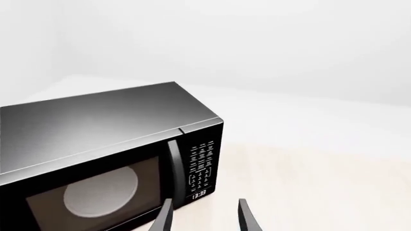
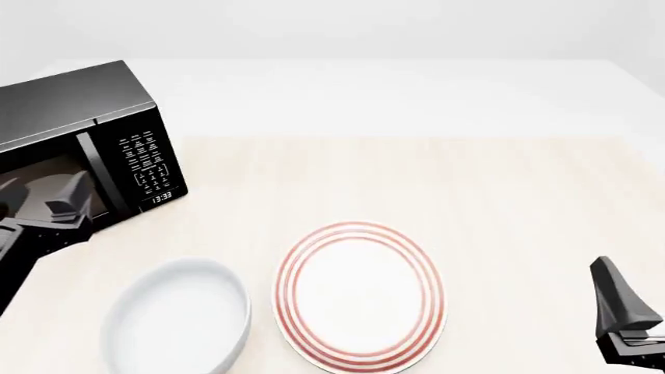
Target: Open the microwave.
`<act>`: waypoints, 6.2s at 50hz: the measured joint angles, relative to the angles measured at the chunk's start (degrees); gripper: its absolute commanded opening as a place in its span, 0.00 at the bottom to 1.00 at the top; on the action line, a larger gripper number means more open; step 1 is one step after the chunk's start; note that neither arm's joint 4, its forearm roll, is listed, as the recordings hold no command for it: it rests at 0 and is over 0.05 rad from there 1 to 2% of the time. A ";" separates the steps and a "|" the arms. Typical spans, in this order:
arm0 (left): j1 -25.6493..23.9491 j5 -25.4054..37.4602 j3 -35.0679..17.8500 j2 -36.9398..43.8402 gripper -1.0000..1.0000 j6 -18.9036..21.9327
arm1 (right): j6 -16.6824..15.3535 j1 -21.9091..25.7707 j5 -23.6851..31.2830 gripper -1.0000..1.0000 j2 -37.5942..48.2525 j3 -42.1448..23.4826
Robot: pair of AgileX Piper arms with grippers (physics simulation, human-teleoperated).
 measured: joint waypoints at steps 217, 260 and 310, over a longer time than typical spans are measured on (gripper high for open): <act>4.09 -19.70 -17.84 50.59 0.00 -4.18 | 0.00 0.00 0.01 1.00 0.00 0.00; 2.31 -22.04 -7.42 43.07 0.00 -4.66 | 0.00 0.00 0.01 1.00 -0.01 0.00; 2.21 -25.54 4.56 34.02 0.00 -5.82 | 0.00 0.00 0.01 1.00 0.00 0.00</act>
